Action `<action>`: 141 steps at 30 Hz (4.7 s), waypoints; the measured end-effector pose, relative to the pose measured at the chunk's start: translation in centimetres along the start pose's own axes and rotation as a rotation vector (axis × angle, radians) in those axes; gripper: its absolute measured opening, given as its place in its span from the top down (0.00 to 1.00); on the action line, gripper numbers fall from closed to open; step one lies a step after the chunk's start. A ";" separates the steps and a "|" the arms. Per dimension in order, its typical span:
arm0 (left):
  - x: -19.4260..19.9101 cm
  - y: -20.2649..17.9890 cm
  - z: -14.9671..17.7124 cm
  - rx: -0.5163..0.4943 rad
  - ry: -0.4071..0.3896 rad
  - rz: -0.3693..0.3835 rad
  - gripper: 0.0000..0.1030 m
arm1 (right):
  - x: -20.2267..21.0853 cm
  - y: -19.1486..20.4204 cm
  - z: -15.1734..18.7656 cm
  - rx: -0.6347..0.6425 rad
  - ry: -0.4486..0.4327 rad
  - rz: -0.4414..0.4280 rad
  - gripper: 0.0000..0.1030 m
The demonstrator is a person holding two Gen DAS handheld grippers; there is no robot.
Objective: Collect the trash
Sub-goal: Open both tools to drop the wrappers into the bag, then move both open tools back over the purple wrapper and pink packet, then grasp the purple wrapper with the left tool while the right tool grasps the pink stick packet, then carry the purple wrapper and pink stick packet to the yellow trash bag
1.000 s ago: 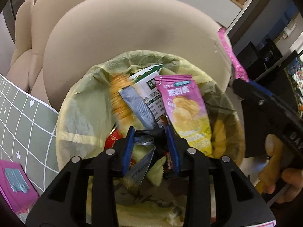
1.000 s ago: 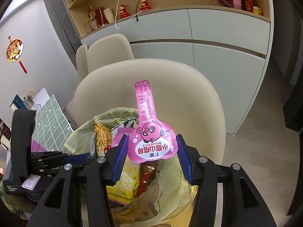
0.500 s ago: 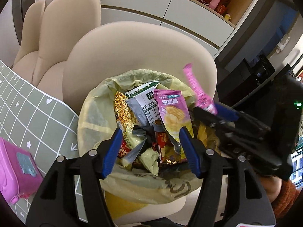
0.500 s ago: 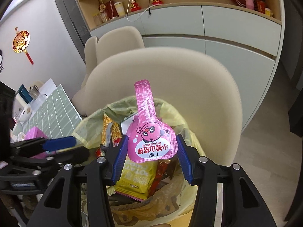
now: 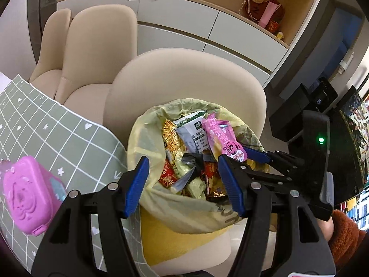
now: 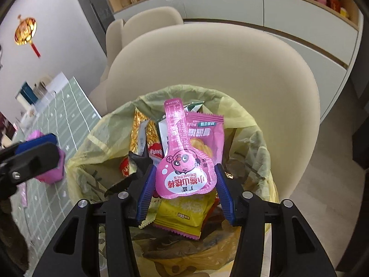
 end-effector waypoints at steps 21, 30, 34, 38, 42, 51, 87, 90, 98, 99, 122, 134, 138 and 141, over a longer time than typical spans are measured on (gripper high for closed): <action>10.4 7.9 9.6 0.016 -0.137 0.015 0.42 | 6.6 6.8 3.7 -0.017 -0.183 0.071 0.44; 11.8 19.9 16.5 0.153 -0.127 -0.091 0.42 | 4.9 15.6 8.6 0.021 -0.137 0.054 0.44; 10.5 25.1 17.5 0.191 -0.118 -0.068 0.42 | 3.5 19.4 10.7 0.026 -0.131 0.038 0.44; 8.9 27.8 16.1 0.142 -0.129 -0.101 0.42 | 1.9 22.7 11.9 0.046 -0.120 0.037 0.44; 6.1 29.6 13.8 0.129 -0.087 -0.107 0.45 | 0.5 24.5 12.7 0.043 -0.097 0.018 0.44; 3.4 33.1 10.4 0.198 -0.081 -0.114 0.45 | -1.8 24.8 13.3 0.004 -0.050 -0.032 0.44; 18.1 37.0 30.0 0.433 -0.198 -0.179 0.99 | -1.5 37.9 15.4 0.244 -0.036 -0.066 0.44; 18.8 39.3 32.7 0.489 -0.183 -0.204 0.99 | -2.2 41.3 14.9 0.303 -0.031 -0.071 0.44; 19.5 42.2 37.4 0.593 -0.176 -0.203 0.99 | -5.2 50.1 13.0 0.452 -0.003 -0.140 0.44; 19.5 42.2 37.7 0.596 -0.175 -0.202 0.99 | -5.9 51.0 12.6 0.474 0.001 -0.121 0.44; 15.7 41.7 37.2 0.588 -0.091 -0.160 0.89 | -3.2 43.1 14.7 0.365 0.038 -0.107 0.85; 17.8 35.6 31.1 0.465 -0.174 -0.197 1.00 | 1.4 36.7 15.3 0.319 -0.021 -0.105 0.85; 19.8 31.1 27.4 0.363 -0.238 -0.189 1.00 | 4.6 34.2 14.4 0.295 -0.077 -0.099 0.85; 21.0 27.3 24.2 0.287 -0.286 -0.180 0.99 | 7.6 31.6 13.4 0.270 -0.132 -0.089 0.85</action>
Point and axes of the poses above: each gripper's, at about its wrist camera, not at the fingertips, and x roughly against the way its jaws point, y to its left, z to its underside, the point moved 4 cm from there along -x, roughly the way its jaws point, and after that the axes turned 15 degrees about y, right-handed, at the moved point
